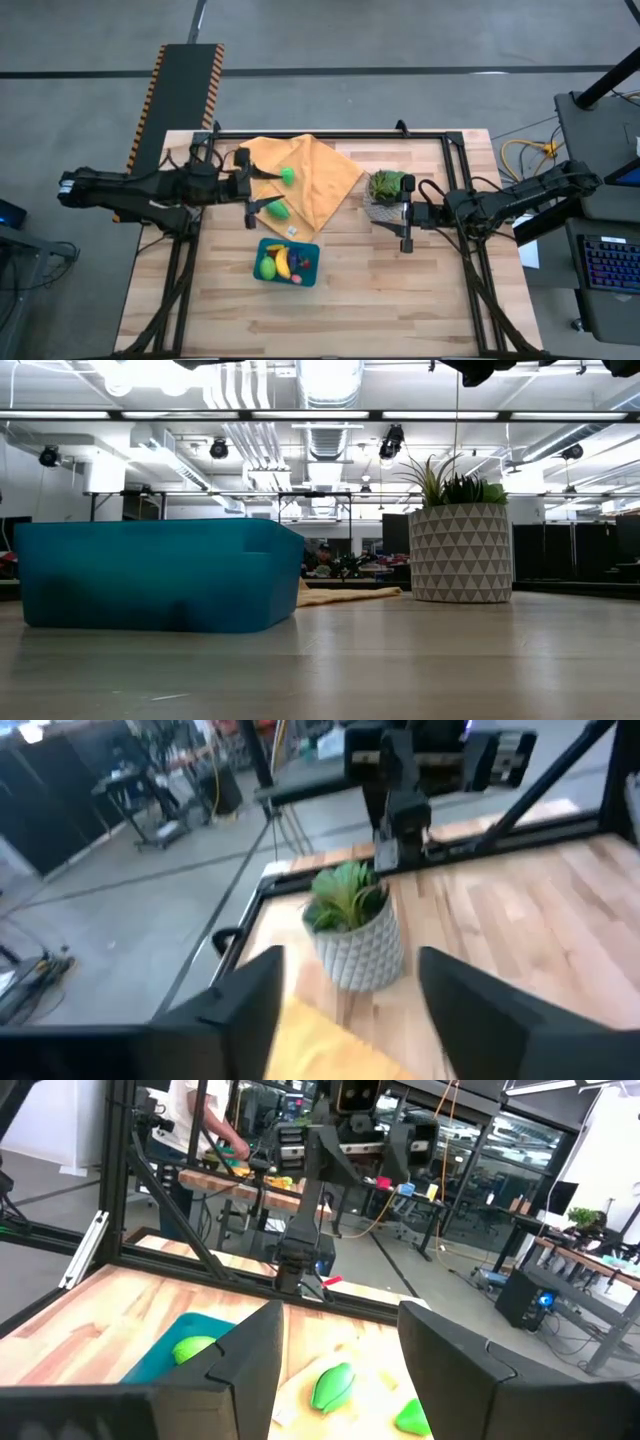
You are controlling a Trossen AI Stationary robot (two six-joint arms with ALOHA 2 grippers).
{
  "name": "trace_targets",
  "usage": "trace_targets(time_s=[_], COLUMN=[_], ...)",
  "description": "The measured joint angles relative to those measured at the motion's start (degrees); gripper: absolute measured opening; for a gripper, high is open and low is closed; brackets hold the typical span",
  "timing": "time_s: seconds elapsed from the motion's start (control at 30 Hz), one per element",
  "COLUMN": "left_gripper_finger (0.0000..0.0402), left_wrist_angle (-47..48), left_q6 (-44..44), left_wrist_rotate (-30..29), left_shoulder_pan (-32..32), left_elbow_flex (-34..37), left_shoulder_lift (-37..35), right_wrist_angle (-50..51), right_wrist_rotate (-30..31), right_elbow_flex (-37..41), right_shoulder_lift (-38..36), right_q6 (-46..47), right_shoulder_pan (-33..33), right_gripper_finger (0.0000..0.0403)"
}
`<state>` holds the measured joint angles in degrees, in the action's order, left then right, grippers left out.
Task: Pick and placing Produce into tupperware
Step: Put the corncob into the blue bin
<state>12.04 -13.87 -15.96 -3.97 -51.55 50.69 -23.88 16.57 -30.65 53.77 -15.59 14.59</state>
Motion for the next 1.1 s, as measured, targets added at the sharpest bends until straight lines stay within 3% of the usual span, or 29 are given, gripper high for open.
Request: trace_targets(time_s=[0.13,0.23,0.4,0.73,1.1], left_gripper_finger=[0.0279,0.0302,0.0297,0.0279,0.0279], left_wrist_angle=[9.8,16.5,28.5,41.1,45.4], left_q6=[-0.1,-0.1,0.2,0.4,-2.9], left_wrist_rotate=[-2.7,-5.4,-7.9,-8.1,-0.2], left_shoulder_pan=[0.0,0.2,1.6,3.9,6.6], left_elbow_flex=[-5.3,-8.6,-13.7,-18.0,-17.5], left_shoulder_lift=[2.3,5.0,10.3,21.7,34.4], right_wrist_angle=[0.0,0.0,0.1,0.1,0.7], right_wrist_rotate=[0.0,0.0,0.0,0.0,0.0], right_elbow_flex=[0.0,0.0,0.0,0.0,0.0], right_shoulder_lift=[0.0,0.0,0.0,0.0,0.0], right_q6=[0.0,-0.5,-0.5,-0.7,-0.5], right_shoulder_pan=[0.0,0.0,0.0,0.0,0.0], right_gripper_finger=[0.0192,0.0192,0.0192,0.0192,0.0192])
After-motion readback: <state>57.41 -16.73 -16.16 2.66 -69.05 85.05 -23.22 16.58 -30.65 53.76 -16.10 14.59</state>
